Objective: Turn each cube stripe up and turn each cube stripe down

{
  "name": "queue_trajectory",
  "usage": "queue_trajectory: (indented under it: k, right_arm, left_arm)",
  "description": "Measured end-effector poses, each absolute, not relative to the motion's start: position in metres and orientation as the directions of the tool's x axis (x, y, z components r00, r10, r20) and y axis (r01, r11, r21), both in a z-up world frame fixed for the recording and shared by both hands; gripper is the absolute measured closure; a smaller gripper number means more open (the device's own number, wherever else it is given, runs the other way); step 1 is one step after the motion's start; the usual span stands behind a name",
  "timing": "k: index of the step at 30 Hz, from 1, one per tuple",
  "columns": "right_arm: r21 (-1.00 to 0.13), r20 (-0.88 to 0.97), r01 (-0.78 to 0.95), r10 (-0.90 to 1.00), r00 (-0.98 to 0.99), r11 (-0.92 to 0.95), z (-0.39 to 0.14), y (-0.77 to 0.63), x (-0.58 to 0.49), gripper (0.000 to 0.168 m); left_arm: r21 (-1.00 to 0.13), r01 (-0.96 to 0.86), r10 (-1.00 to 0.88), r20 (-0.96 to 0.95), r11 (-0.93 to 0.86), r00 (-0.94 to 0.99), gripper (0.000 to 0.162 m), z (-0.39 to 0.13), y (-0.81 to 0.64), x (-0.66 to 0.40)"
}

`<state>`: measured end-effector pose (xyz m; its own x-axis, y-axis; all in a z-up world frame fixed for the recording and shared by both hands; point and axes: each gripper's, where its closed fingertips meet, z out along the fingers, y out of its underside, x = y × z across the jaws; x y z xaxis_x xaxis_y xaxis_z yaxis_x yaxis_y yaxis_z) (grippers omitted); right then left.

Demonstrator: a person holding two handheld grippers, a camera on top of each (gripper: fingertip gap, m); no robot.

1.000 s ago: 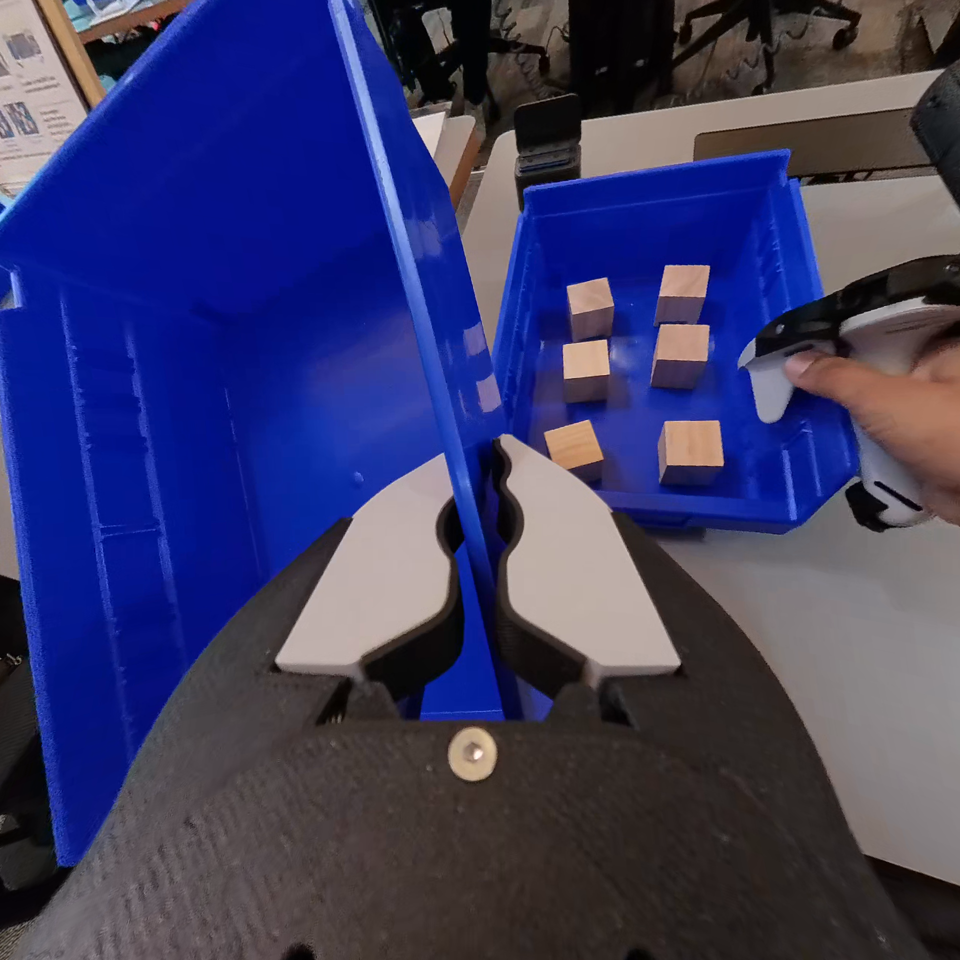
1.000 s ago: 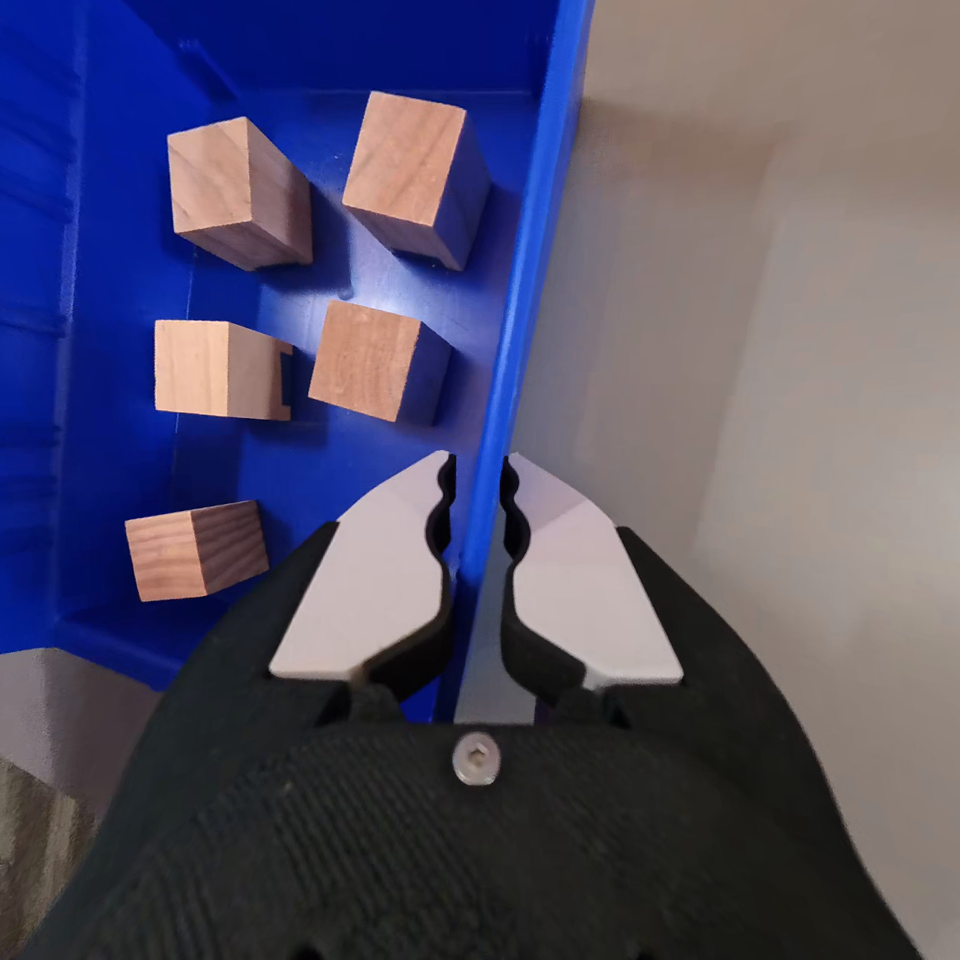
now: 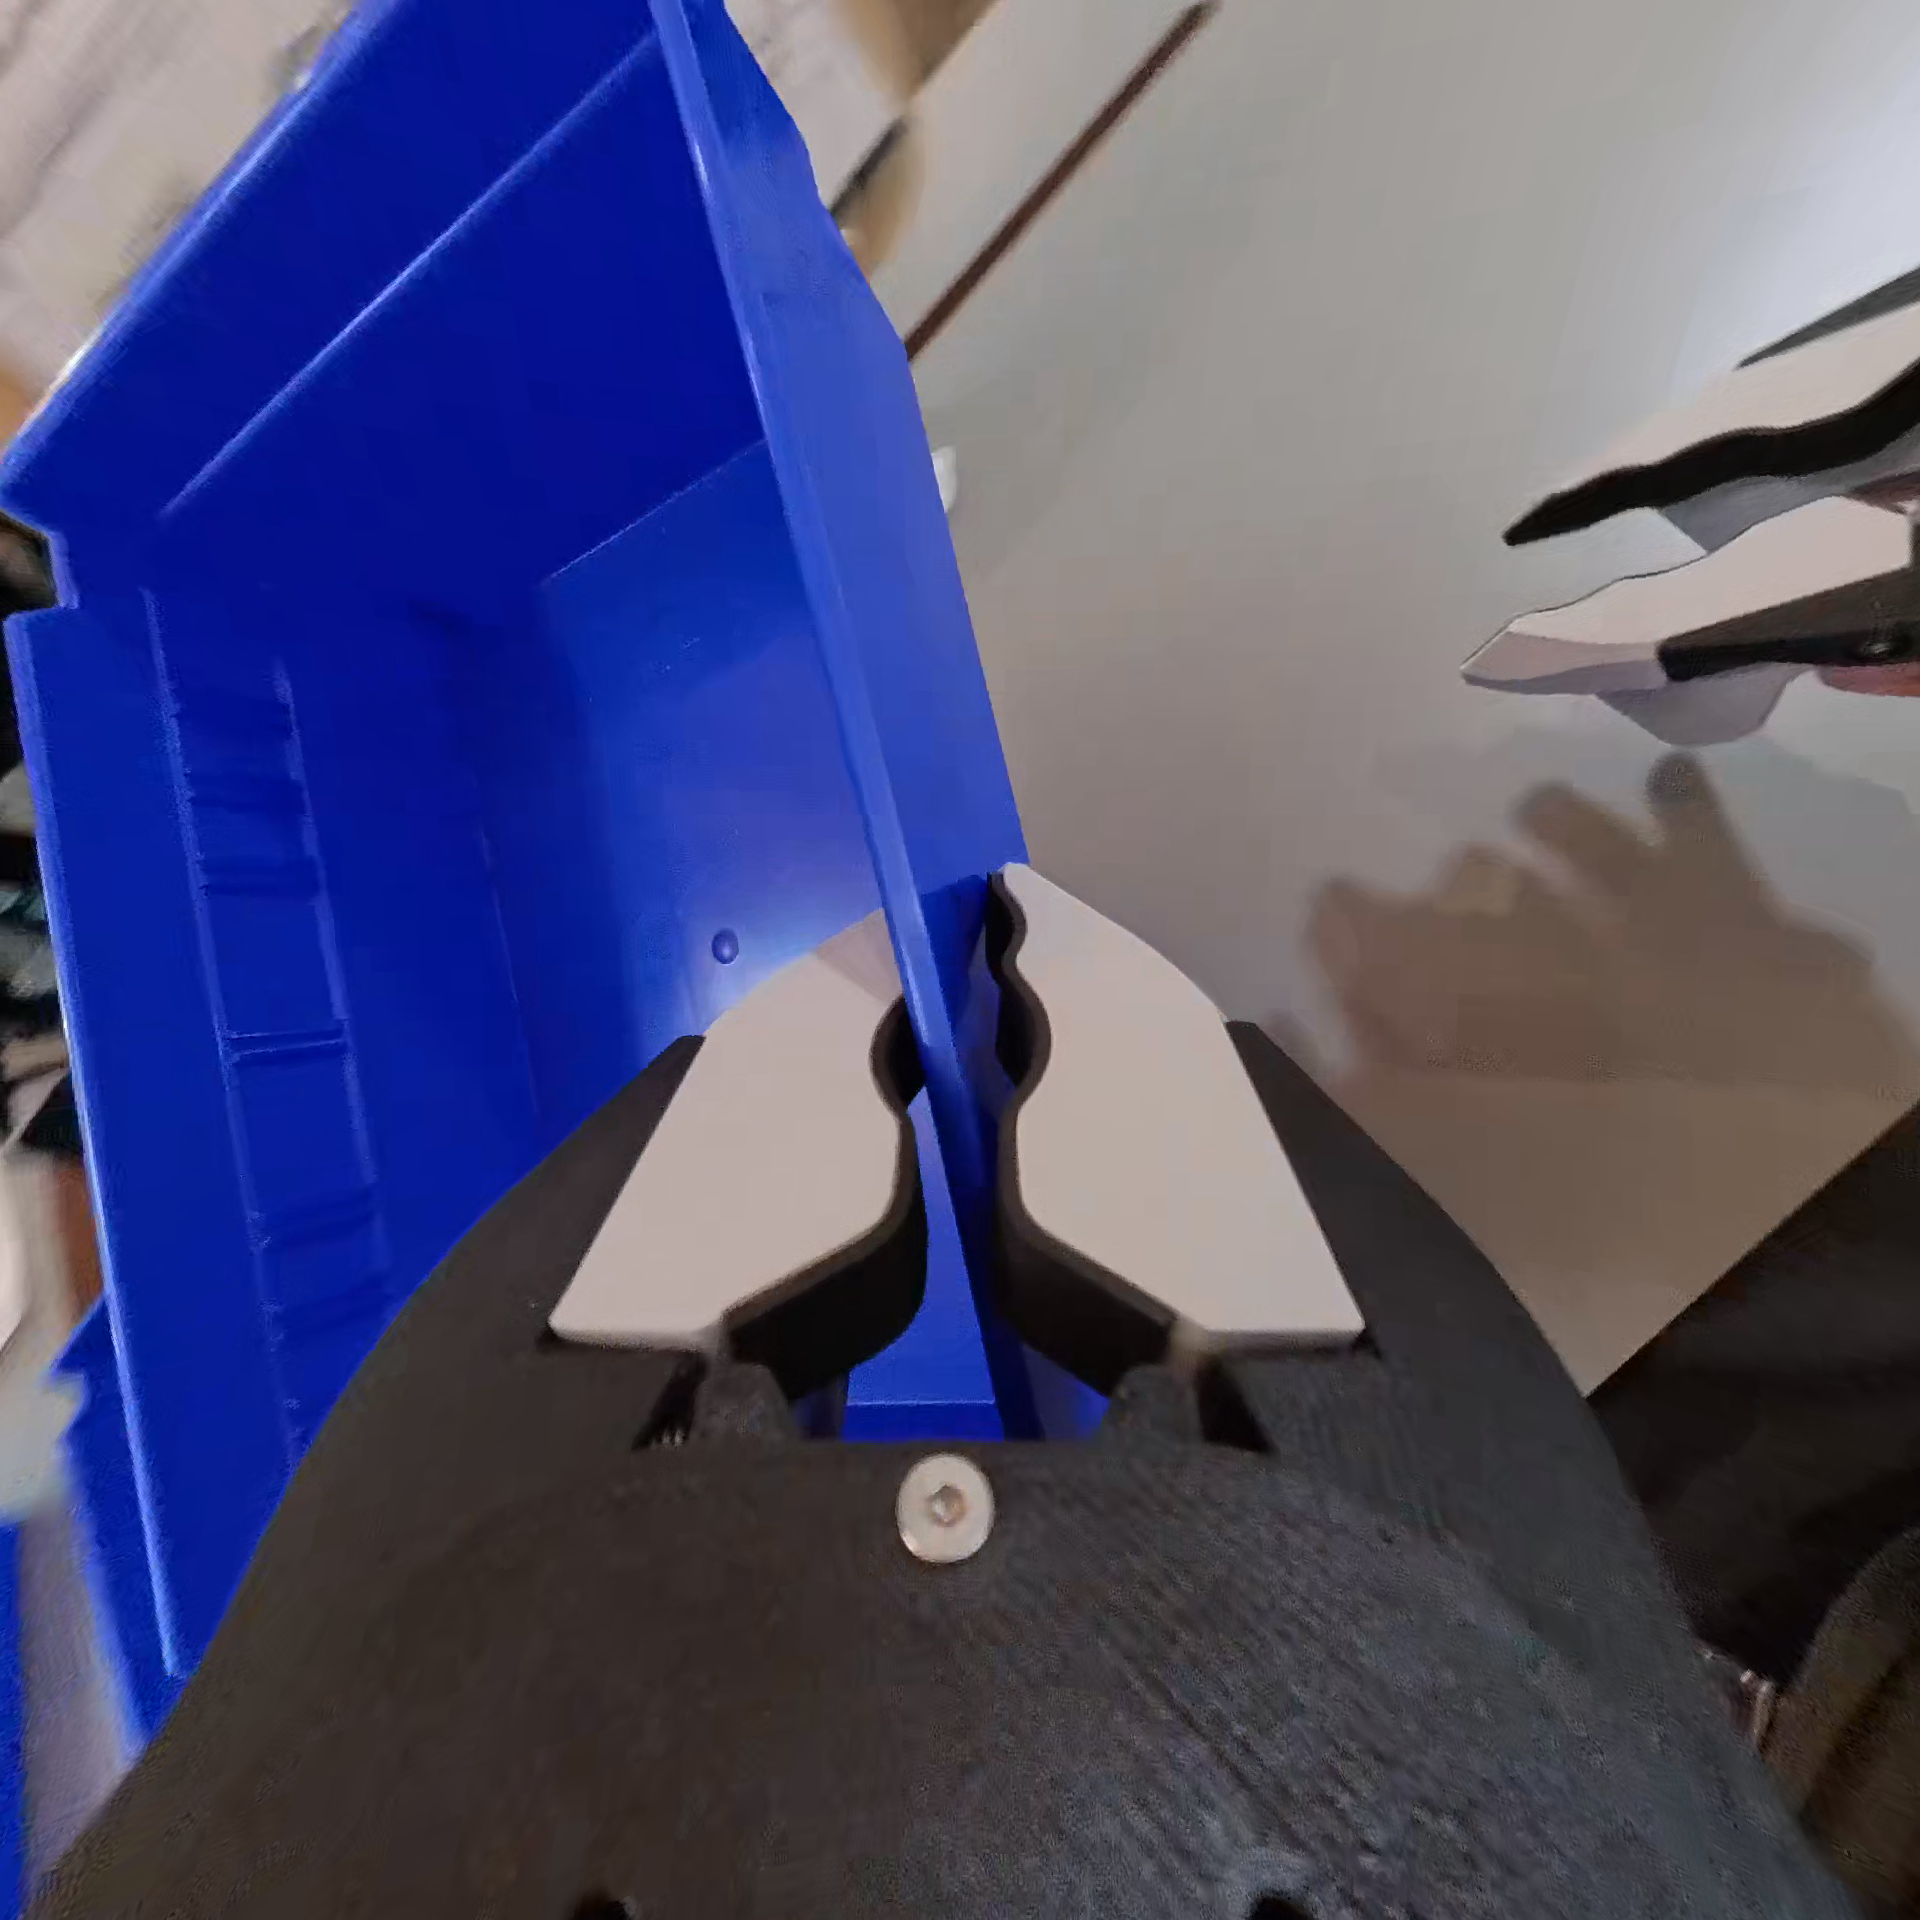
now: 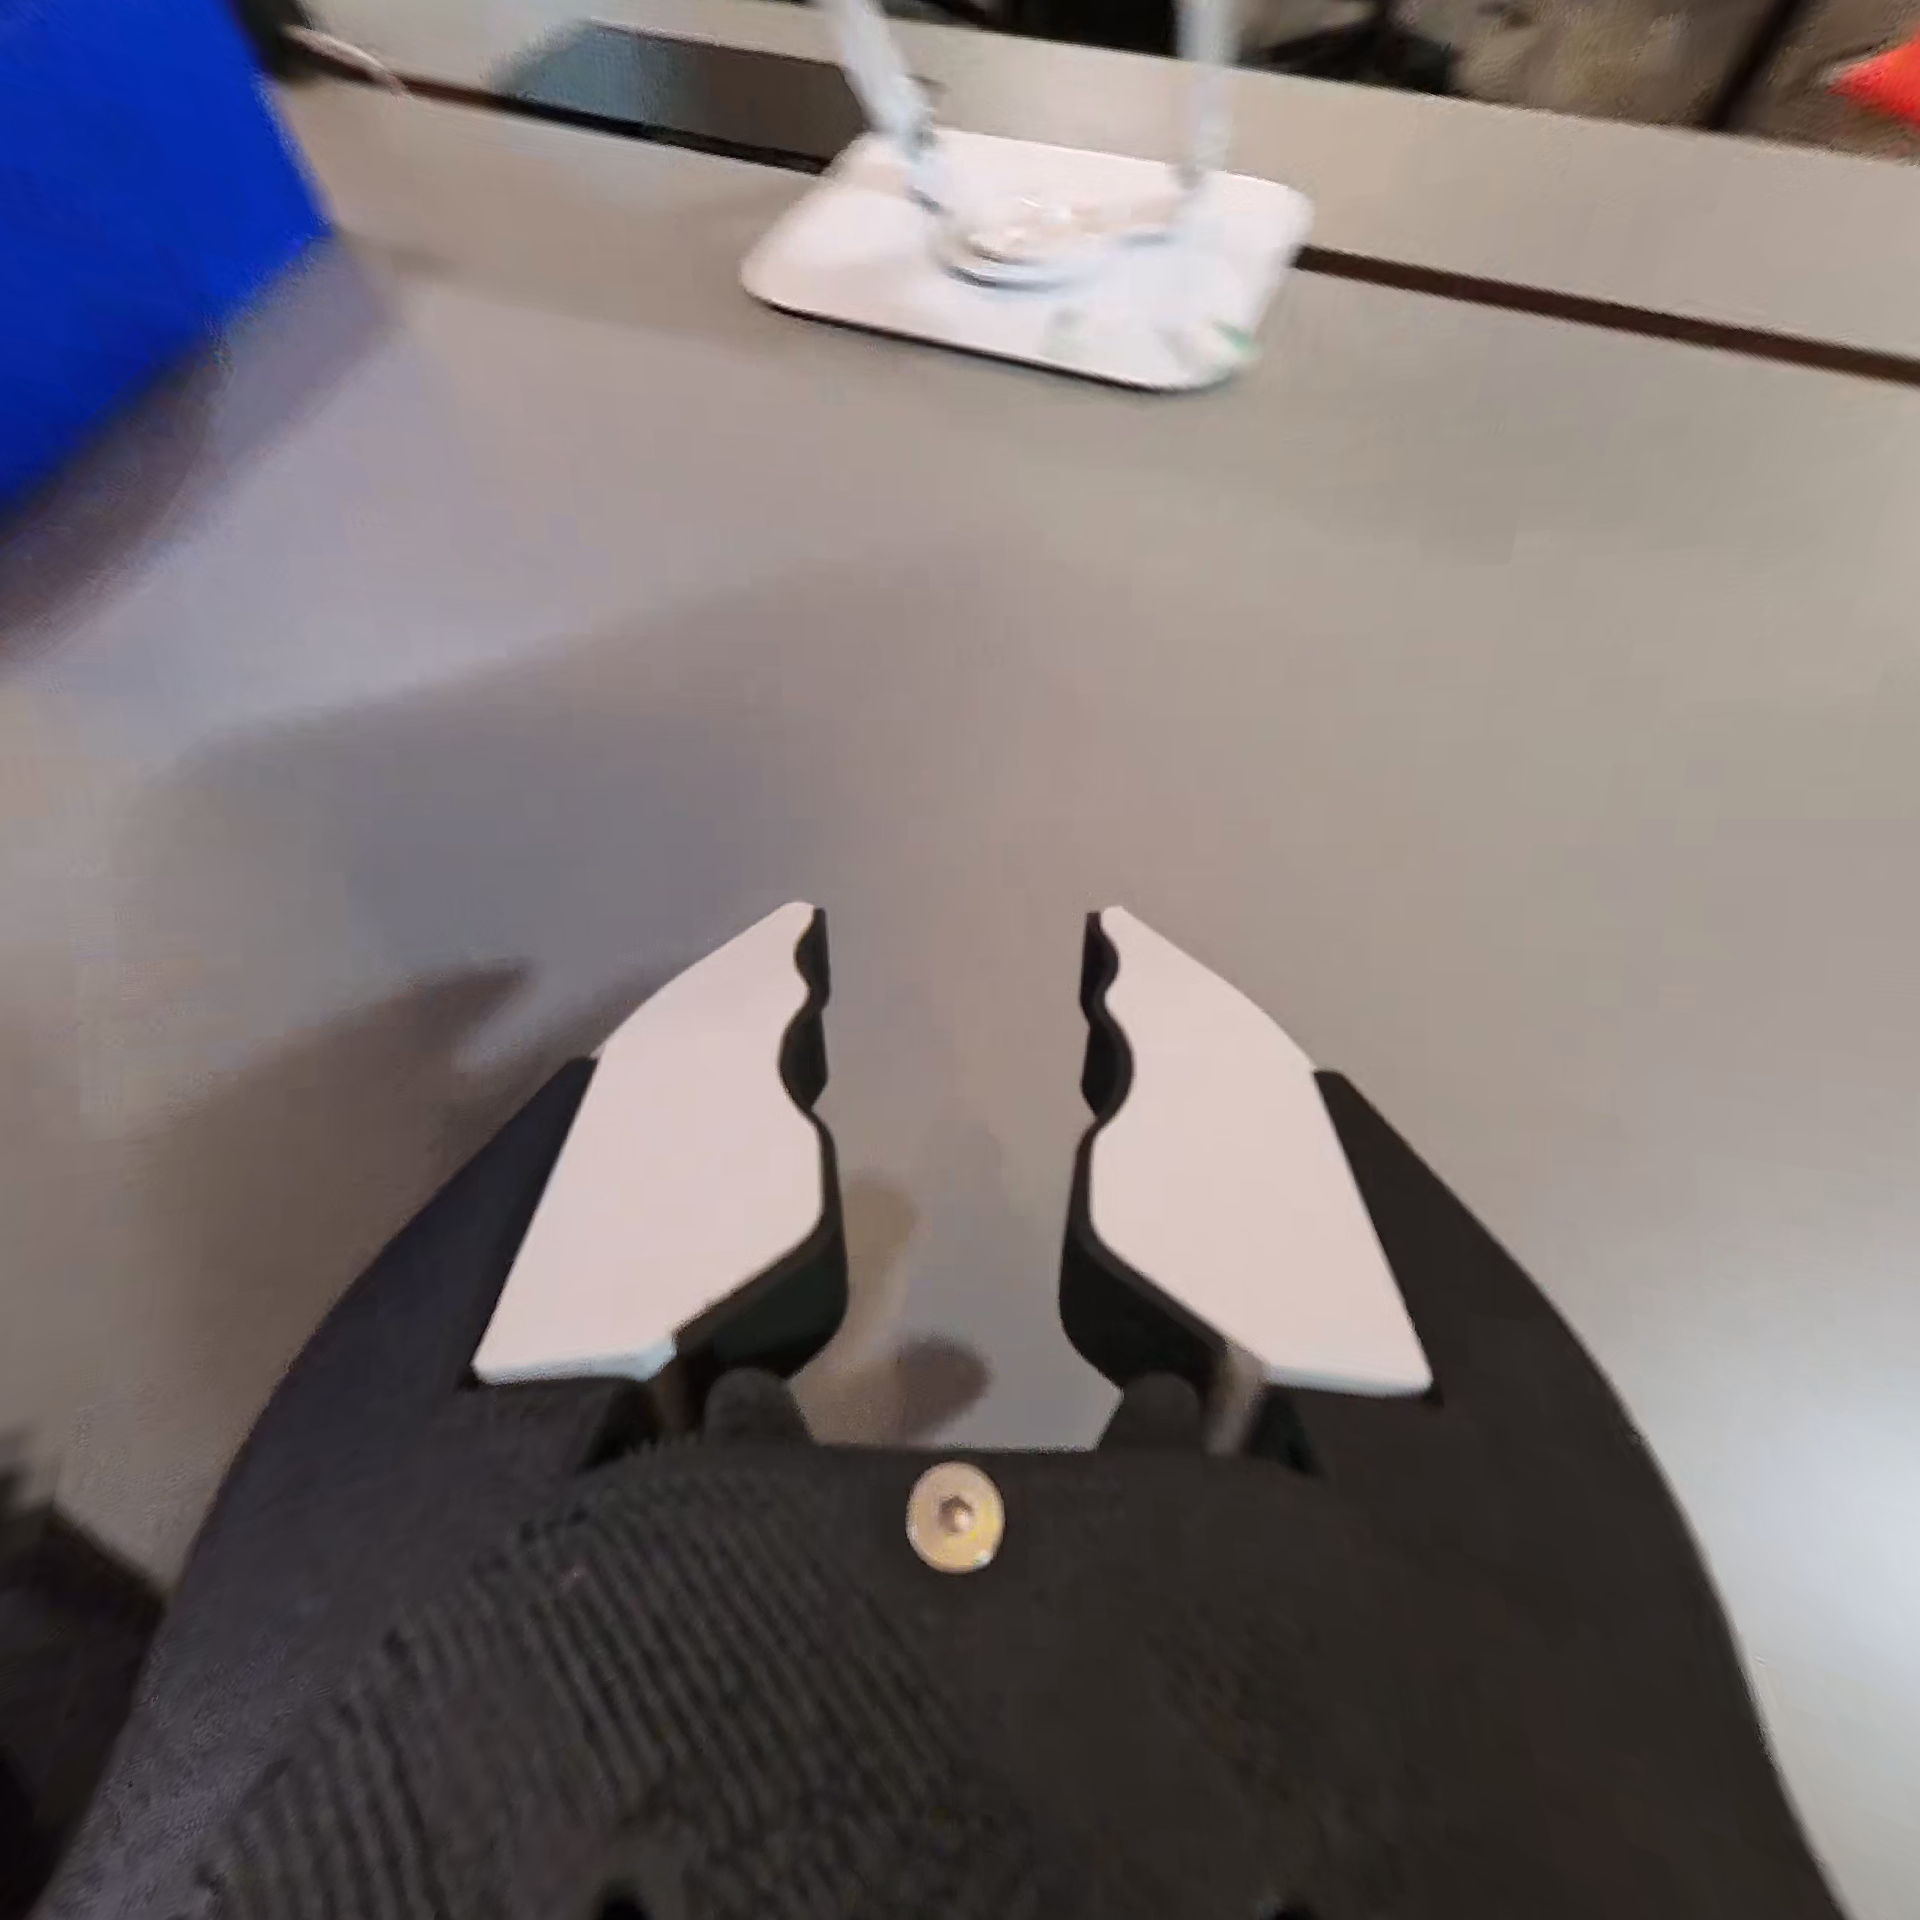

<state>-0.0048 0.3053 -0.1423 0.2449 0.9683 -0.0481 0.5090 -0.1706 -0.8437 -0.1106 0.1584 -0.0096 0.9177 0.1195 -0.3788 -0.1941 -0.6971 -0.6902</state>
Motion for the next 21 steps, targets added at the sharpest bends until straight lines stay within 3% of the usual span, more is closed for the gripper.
queue_trajectory:
  k: [3, 8, 11, 14, 21]
  right_arm:
    - [-0.844, 0.037, 0.503, 0.913, 0.405, -0.188, -0.149, 0.369, 0.061, 0.121]
    - [-0.85, -0.181, 0.317, 0.798, 0.575, -0.421, -0.157, 0.416, 0.146, 0.122]
    - [-0.856, -0.178, 0.276, 0.752, 0.635, -0.436, -0.159, 0.424, 0.188, 0.124]
    - [-0.864, -0.161, 0.255, 0.719, 0.676, -0.434, -0.162, 0.42, 0.219, 0.125]
    - [-0.849, -0.351, 0.085, 0.677, 0.647, -0.521, -0.152, 0.396, 0.234, 0.12]
  left_arm:
    - [-0.667, -0.271, -0.029, -0.351, -0.694, 0.936, 0.151, -0.038, 0.23, -0.06]
    - [-0.602, -0.367, -0.208, -0.319, -0.709, 0.925, 0.151, -0.093, 0.317, 0.012]
    - [-0.575, -0.419, -0.287, -0.31, -0.703, 0.906, 0.151, -0.116, 0.351, 0.046]
    - [-0.544, -0.472, -0.346, -0.323, -0.693, 0.881, 0.151, -0.134, 0.378, 0.071]
    - [-0.515, -0.543, -0.411, -0.355, -0.664, 0.84, 0.152, -0.164, 0.438, 0.106]
